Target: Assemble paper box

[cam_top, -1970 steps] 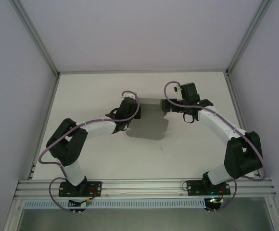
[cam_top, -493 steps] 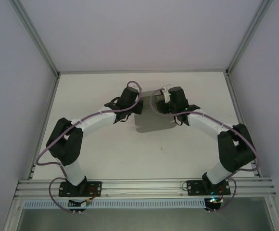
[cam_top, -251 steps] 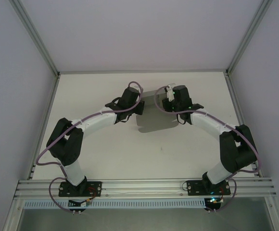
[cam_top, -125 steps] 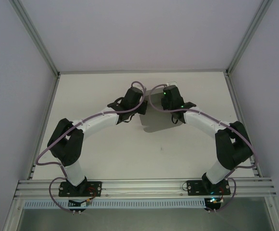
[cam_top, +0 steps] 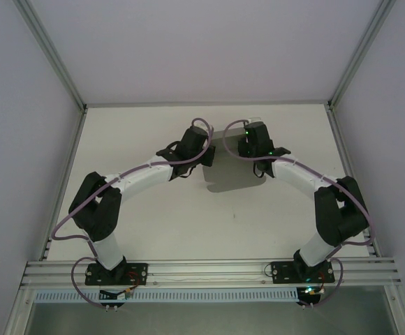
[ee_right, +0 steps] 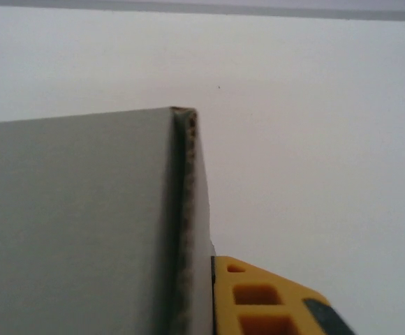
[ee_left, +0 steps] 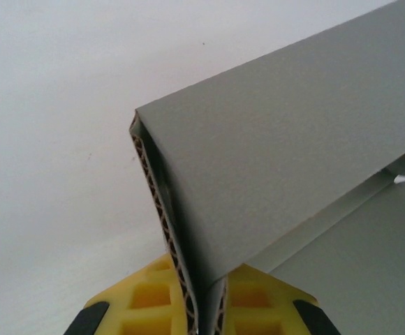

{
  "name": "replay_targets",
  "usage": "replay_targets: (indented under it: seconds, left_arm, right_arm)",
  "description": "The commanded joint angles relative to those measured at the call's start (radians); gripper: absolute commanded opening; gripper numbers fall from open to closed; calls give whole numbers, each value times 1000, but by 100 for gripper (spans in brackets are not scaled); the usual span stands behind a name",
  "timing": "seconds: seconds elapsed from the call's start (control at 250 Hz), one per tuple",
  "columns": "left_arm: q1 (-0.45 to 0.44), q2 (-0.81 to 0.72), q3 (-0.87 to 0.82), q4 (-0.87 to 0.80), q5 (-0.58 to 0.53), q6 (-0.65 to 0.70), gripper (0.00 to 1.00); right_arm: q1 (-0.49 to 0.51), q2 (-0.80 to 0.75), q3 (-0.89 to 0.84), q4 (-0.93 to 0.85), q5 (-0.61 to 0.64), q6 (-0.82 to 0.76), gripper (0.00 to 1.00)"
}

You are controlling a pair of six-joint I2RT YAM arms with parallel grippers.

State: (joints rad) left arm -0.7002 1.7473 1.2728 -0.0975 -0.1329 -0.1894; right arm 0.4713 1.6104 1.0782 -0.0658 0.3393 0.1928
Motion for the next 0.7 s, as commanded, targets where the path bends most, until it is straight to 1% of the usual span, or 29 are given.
replay_targets:
  seconds: [0.0,0.036,0.112,0.148,0.204,0.232,0.287,0.379,0.411,0.523,0.583,0.631,0.695]
  left_arm:
    - [-38,-13,36,-30,-19,-39,0]
    - [-39,4,60,-61,-88,-74,0]
    - [-41,59,143,-172,-297,-199,0]
    - [-41,88,183,-268,-396,-263,0]
    - [-40,117,212,-329,-479,-319,0]
    - [-40,122,211,-335,-495,-337,0]
    - [-35,120,190,-332,-510,-362,0]
    - [-25,113,174,-386,-624,-419,0]
    - [-19,108,171,-404,-649,-435,0]
    - [10,82,130,-393,-627,-467,0]
    - [10,80,129,-400,-655,-467,0]
    - [11,82,136,-406,-661,-454,0]
    - [10,81,138,-384,-623,-418,0]
  right_arm:
    - [0,8,44,66,-8,39,1]
    - [3,8,47,58,33,53,0]
    - [3,15,56,26,161,108,0]
    - [3,21,66,-4,228,149,0]
    - [0,26,77,-51,324,215,0]
    - [-5,28,78,-69,361,248,0]
    - [-22,22,78,-96,383,301,0]
    - [-65,21,91,-170,391,399,0]
    - [-74,21,95,-190,390,418,0]
    - [-79,33,110,-222,464,446,0]
    - [-80,44,126,-242,492,451,0]
    - [-80,54,139,-259,494,462,0]
    - [-79,56,138,-238,461,449,0]
